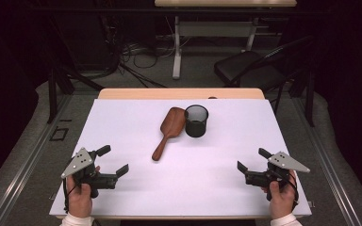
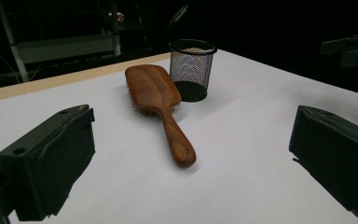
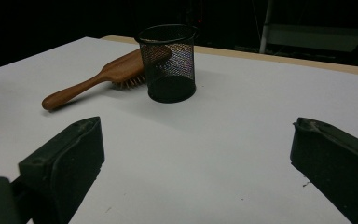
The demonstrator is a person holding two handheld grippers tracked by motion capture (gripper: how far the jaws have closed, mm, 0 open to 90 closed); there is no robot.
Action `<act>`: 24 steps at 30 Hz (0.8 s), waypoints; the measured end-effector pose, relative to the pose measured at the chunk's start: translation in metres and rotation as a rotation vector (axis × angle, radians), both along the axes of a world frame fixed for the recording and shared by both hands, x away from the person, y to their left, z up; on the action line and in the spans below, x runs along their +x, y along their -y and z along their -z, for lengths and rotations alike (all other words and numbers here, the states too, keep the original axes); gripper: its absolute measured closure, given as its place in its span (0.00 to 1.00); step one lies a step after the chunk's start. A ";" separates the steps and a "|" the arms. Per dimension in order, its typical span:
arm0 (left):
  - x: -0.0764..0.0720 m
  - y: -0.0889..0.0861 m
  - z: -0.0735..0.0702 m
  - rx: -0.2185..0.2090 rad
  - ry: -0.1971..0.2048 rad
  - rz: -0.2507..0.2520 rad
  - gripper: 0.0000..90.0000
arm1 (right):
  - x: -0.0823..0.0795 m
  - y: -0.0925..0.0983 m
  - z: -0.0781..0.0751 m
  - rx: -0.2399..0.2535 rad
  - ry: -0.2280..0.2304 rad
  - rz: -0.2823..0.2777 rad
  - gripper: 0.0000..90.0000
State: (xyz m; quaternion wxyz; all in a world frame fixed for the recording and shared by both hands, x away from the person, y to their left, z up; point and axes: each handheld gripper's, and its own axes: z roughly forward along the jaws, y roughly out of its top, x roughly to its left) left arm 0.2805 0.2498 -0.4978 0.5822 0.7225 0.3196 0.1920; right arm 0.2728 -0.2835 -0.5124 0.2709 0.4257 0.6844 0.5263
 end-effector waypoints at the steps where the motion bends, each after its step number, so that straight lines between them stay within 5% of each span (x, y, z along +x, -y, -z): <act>1: 0.000 0.001 0.000 0.007 0.004 -0.001 0.00 | -0.001 -0.001 0.000 0.004 -0.007 -0.002 0.03; 5: 0.000 0.002 0.000 0.026 0.006 -0.012 0.00 | -0.001 -0.001 0.000 0.001 -0.004 -0.009 0.02; 10: 0.003 0.003 0.002 -0.009 -0.021 -0.044 0.00 | -0.002 -0.001 0.000 -0.011 0.002 -0.006 0.00; 18: -0.002 0.004 0.001 0.012 -0.006 0.000 0.00 | 0.000 -0.003 0.002 -0.018 -0.004 -0.009 0.00; 24: -0.004 0.008 -0.001 0.029 -0.046 -0.017 0.00 | 0.003 -0.007 0.003 -0.020 -0.005 -0.017 0.00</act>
